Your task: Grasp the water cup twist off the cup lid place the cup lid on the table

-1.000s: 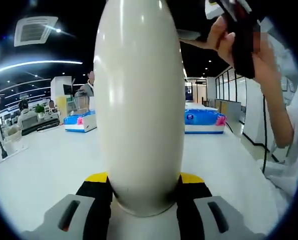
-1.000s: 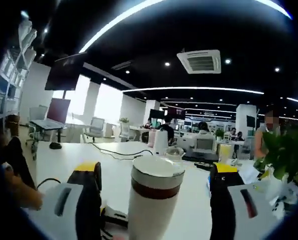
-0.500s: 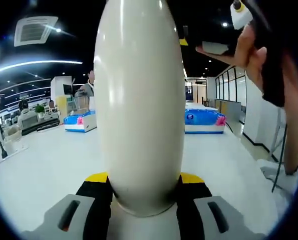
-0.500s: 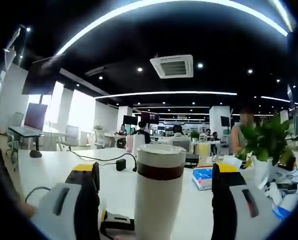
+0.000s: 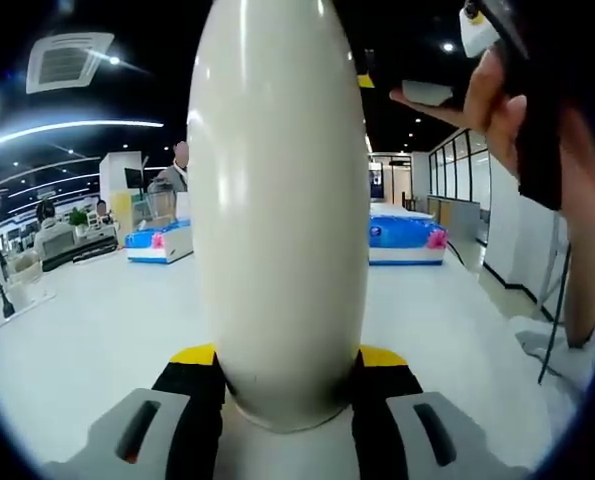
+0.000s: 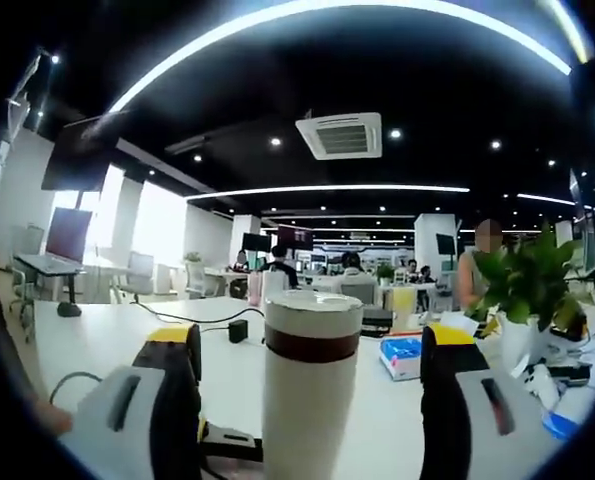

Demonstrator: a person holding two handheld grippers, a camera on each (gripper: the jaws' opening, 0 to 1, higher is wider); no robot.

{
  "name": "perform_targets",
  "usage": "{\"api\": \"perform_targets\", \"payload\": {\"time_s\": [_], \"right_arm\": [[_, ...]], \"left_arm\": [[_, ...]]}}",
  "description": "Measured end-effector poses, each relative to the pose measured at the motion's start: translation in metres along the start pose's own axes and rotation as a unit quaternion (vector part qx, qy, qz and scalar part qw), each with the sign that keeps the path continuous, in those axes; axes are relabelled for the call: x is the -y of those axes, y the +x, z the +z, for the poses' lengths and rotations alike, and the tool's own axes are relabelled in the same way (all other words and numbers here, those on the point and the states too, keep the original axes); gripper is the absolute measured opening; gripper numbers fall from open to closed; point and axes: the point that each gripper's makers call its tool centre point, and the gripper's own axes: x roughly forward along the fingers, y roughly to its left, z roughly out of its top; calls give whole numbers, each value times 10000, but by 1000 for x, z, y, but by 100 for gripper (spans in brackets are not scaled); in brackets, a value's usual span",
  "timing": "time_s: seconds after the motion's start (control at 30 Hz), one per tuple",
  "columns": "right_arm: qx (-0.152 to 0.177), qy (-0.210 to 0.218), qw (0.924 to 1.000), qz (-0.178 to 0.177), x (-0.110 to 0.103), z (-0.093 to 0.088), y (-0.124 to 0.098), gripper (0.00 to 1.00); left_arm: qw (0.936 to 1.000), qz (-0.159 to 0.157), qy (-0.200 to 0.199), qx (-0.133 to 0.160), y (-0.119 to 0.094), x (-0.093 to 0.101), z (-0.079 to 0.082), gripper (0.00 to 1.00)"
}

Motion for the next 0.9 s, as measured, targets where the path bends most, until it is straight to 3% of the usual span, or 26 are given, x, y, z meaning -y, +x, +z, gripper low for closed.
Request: {"api": "perform_targets", "payload": {"time_s": [0.13,0.53,0.73,0.9], "right_arm": [[93,-237,9997,24,-8,6,-3,92],[90,-148,9998,-5,0,6,-8,85],[182,-314,9993,-55,1,18,-9,81],[174,-313,9993,-58,-2,16,-7,75]], "left_arm": [[10000,-12,-18,5,0,0,0,51],[9996,-289,41,-1,-2,9,0,50],[9994,-333,56,6,-1,13,1,50],[9994,-341,59,11,-1,14,1,50]]}}
